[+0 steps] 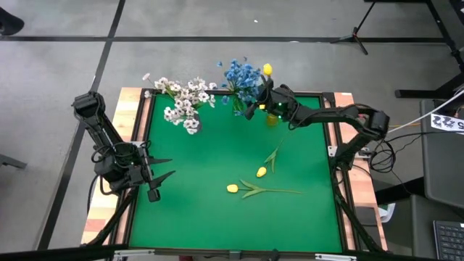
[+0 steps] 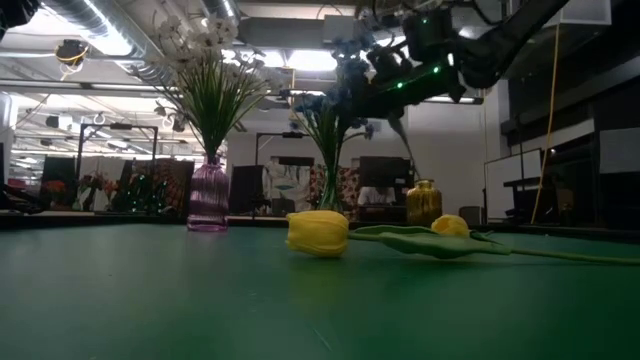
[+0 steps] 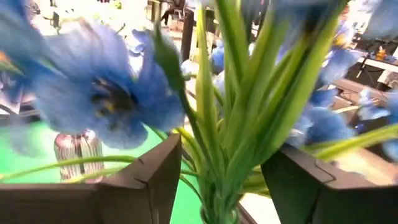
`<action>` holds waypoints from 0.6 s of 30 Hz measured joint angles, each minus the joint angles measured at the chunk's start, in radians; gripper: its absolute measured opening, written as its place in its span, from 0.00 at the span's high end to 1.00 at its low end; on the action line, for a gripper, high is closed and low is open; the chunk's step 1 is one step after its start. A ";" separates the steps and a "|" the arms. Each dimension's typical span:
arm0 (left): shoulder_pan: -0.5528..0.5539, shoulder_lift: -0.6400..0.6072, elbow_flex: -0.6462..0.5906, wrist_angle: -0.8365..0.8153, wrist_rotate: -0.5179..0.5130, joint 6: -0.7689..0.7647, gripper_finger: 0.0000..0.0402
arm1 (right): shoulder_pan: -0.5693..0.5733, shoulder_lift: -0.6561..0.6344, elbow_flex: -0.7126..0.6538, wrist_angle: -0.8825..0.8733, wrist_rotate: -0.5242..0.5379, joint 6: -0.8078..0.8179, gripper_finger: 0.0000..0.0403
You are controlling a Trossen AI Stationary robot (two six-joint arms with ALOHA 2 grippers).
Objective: Sort flowers into vase by color
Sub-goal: Put the blue flower into the green vase, then put the top yellow flower into the yellow vase
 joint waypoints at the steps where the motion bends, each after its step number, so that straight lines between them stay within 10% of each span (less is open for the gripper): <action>1: 0.000 0.000 0.000 0.000 0.000 0.000 0.55 | 0.000 -0.014 0.000 -0.022 0.000 -0.007 0.48; 18: 0.000 0.000 0.000 -0.001 -0.001 -0.026 0.55 | 0.001 -0.218 0.000 -0.390 0.001 -0.036 0.48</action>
